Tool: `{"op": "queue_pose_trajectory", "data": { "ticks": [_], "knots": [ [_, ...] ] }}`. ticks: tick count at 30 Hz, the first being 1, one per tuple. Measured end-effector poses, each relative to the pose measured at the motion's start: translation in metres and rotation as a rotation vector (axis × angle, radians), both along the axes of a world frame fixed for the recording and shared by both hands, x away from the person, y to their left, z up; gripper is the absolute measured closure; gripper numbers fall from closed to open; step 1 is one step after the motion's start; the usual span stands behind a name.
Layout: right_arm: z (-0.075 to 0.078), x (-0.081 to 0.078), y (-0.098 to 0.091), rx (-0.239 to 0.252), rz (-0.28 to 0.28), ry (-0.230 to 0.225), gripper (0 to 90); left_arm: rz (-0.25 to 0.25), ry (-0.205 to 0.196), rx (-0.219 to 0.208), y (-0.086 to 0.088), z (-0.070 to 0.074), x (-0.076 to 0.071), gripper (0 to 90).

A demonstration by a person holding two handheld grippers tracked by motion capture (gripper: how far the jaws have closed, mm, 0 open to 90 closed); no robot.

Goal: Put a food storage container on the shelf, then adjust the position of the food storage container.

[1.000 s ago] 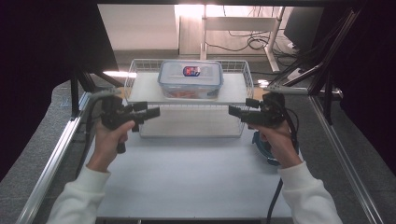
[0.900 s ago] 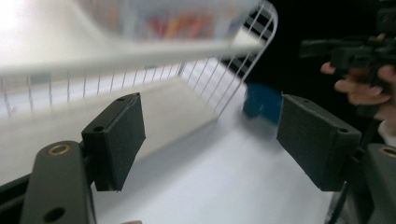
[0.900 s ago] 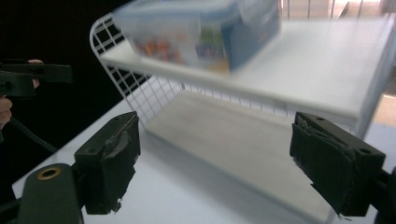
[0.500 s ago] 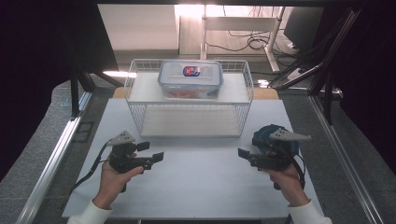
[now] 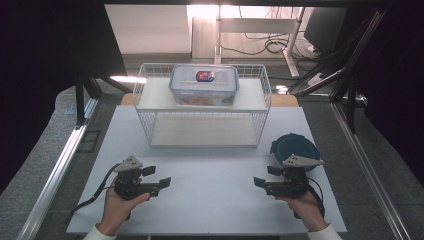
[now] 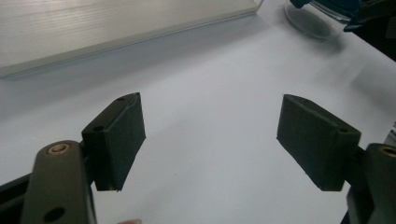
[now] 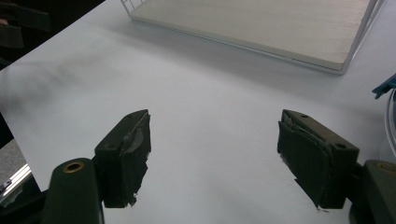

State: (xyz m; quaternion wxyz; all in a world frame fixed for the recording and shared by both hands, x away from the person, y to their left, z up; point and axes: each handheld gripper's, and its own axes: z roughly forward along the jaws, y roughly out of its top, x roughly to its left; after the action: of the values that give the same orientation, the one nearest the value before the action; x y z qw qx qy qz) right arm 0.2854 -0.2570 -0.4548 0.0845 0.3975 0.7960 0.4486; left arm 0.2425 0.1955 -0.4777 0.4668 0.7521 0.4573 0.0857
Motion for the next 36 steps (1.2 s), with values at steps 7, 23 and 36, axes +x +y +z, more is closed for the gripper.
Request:
{"op": "queue_pose_trajectory", "data": {
  "ticks": [7,23,36],
  "knots": [
    [-0.001,0.002,-0.002,0.001,0.004,0.011,28.6,0.003,0.019,-0.007,0.000,-0.003,0.001,22.7],
    [0.015,0.014,-0.011,-0.031,0.018,0.043,41.2,0.014,0.028,-0.013,-0.001,-0.004,0.008,22.2],
    [0.047,0.084,-0.060,-0.153,-0.101,0.063,64.0,0.007,0.027,0.020,-0.003,-0.009,0.007,21.7]
  ]
}}
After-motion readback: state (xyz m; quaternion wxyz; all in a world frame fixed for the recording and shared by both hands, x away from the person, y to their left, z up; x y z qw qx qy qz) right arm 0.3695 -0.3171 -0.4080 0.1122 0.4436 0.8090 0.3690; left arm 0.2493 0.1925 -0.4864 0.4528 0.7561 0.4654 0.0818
